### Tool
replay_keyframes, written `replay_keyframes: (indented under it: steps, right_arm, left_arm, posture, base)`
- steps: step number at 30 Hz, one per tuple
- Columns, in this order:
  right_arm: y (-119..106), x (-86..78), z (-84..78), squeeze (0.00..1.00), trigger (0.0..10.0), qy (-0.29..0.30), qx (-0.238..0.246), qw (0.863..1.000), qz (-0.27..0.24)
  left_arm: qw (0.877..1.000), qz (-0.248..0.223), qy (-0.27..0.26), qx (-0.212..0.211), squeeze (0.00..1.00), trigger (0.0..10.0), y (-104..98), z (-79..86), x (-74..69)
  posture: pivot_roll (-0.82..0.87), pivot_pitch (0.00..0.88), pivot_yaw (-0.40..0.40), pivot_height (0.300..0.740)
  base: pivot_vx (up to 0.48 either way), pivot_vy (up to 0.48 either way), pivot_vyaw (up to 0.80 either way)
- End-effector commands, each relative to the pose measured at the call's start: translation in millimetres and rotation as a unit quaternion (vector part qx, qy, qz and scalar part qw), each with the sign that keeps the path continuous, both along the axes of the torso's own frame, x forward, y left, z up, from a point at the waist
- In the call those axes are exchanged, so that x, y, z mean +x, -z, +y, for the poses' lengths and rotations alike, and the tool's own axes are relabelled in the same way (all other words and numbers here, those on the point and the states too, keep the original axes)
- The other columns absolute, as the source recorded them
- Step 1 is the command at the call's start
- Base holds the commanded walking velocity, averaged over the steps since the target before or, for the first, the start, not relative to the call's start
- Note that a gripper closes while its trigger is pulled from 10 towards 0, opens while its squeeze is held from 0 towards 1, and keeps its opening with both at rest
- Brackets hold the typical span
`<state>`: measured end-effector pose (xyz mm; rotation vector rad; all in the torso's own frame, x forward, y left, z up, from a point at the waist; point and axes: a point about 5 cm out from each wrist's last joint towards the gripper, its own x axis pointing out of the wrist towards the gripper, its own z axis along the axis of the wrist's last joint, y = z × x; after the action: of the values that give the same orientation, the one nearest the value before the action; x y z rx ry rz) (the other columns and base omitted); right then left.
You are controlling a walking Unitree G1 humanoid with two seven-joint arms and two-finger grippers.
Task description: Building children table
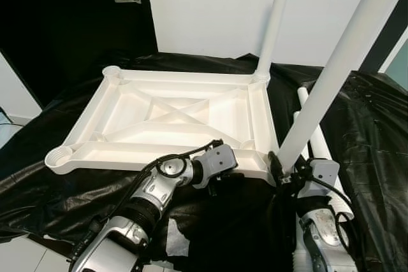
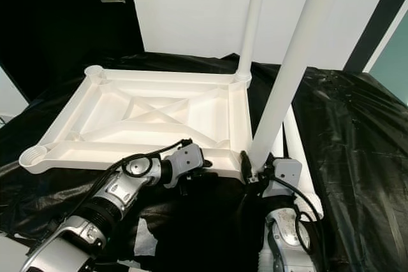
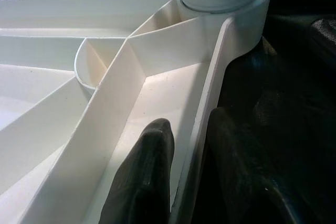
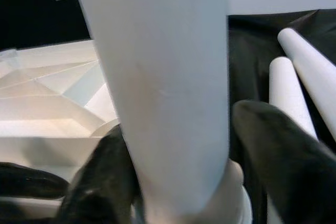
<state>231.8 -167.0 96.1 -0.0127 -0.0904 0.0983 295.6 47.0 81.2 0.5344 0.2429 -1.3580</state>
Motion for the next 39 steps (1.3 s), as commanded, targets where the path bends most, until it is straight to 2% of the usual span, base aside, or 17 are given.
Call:
replay_keyframes:
  steps: [1,4,5,6,9,12,13,15,18,19,20,26,34,36,37,38,39]
  right_arm:
    - [6.3,2.9,-3.1,1.0,10.0,-0.046,0.003,0.999,0.025]
    - [2.7,6.3,-3.7,1.0,10.0,-0.08,-0.003,0.997,0.022]
    - [-4.5,11.8,-9.1,0.0,10.0,-0.134,-0.019,0.991,0.018]
    - [-4.5,11.8,-9.1,0.0,10.0,-0.134,-0.019,0.991,0.018]
    - [-10.5,16.1,-14.9,0.0,10.0,-0.185,-0.027,0.982,0.024]
    - [-14.8,20.7,-23.1,0.0,10.0,-0.268,-0.058,0.961,0.047]
    - [-14.8,20.7,-23.1,0.0,10.0,-0.268,-0.058,0.961,0.047]
    - [-14.6,23.5,-28.6,0.0,10.0,-0.302,-0.074,0.948,0.065]
    - [-14.1,25.3,-31.2,0.0,10.0,-0.315,-0.081,0.943,0.073]
    - [-14.3,27.4,-33.8,0.0,1.4,-0.326,-0.086,0.938,0.078]
    - [-16.4,30.7,-36.5,0.0,0.0,-0.326,-0.083,0.939,0.078]
    - [-20.8,33.4,-37.4,0.0,0.0,-0.33,-0.078,0.938,0.073]
    - [-13.3,15.7,-31.0,0.0,0.0,-0.324,-0.033,0.942,0.079]
    - [-10.0,11.0,-25.1,0.0,0.0,-0.295,-0.015,0.953,0.069]
    - [-10.0,11.0,-25.1,0.0,0.0,-0.295,-0.015,0.953,0.069]
    - [-8.2,10.3,-22.5,0.0,0.0,-0.265,-0.002,0.962,0.062]
    - [-5.5,9.6,-19.8,0.0,0.0,-0.2,0.008,0.979,0.047]
  left_arm:
    - [0.993,0.09,0.028,0.075,0.0,10.0,41.3,12.6,-24.1]
    - [0.993,0.09,0.029,0.075,0.0,10.0,41.2,12.1,-24.4]
    - [0.993,0.091,0.029,0.074,0.0,10.0,41.3,11.2,-25.1]
    - [0.993,0.091,0.029,0.074,0.0,10.0,41.3,11.2,-25.1]
    - [0.993,0.092,0.03,0.074,0.0,10.0,42.2,10.9,-26.9]
    - [0.992,0.093,0.03,0.076,0.0,10.0,43.8,11.5,-28.4]
    - [0.992,0.093,0.03,0.076,0.0,10.0,43.8,11.5,-28.4]
    - [0.992,0.092,0.028,0.077,0.0,10.0,43.3,12.2,-27.4]
    - [0.993,0.091,0.027,0.077,0.0,10.0,42.7,13.0,-26.6]
    - [0.993,0.09,0.026,0.077,0.0,10.0,42.1,13.8,-25.8]
    - [0.993,0.089,0.025,0.078,0.0,10.0,41.5,14.8,-25.0]
    - [0.993,0.087,0.024,0.079,0.0,10.0,40.2,17.0,-23.5]
    - [0.993,0.084,0.024,0.081,0.0,10.0,39.2,16.3,-22.2]
    - [0.993,0.085,0.025,0.08,0.0,10.0,39.4,15.3,-22.5]
    - [0.993,0.085,0.025,0.08,0.0,10.0,39.4,15.3,-22.5]
    - [0.993,0.085,0.026,0.08,0.0,10.0,39.4,14.6,-22.5]
    - [0.993,0.085,0.026,0.079,0.0,10.0,39.5,13.4,-22.7]
  posture:
    - [0.02,0.0,-0.035,0.74]
    - [0.02,0.0,-0.036,0.74]
    - [0.02,0.0,-0.038,0.74]
    - [0.02,0.0,-0.038,0.74]
    - [0.02,0.0,-0.038,0.74]
    - [0.03,0.0,-0.037,0.74]
    - [0.03,0.0,-0.037,0.74]
    - [0.03,0.0,-0.035,0.74]
    - [0.03,0.0,-0.033,0.74]
    - [0.03,0.0,-0.028,0.74]
    - [0.04,0.0,-0.026,0.74]
    - [0.03,0.0,-0.018,0.74]
    - [0.02,0.0,-0.013,0.74]
    - [0.02,0.0,-0.014,0.74]
    - [0.02,0.0,-0.014,0.74]
    - [0.01,0.0,-0.015,0.74]
    - [0.01,0.0,-0.016,0.74]
  base:
    - [0.0,0.0,0.0]
    - [0.0,0.0,0.0]
    - [0.0,0.0,0.0]
    - [0.0,0.0,0.0]
    - [0.0,0.0,0.0]
    - [0.0,0.0,0.0]
    - [0.0,0.0,0.0]
    - [0.0,0.0,0.0]
    - [0.0,0.0,0.0]
    - [0.0,0.0,0.0]
    - [0.0,0.0,0.0]
    - [0.0,0.0,0.0]
    - [0.0,0.0,0.0]
    - [0.0,0.0,0.0]
    - [0.0,0.0,0.0]
    - [0.0,0.0,0.0]
    - [0.0,0.0,0.0]
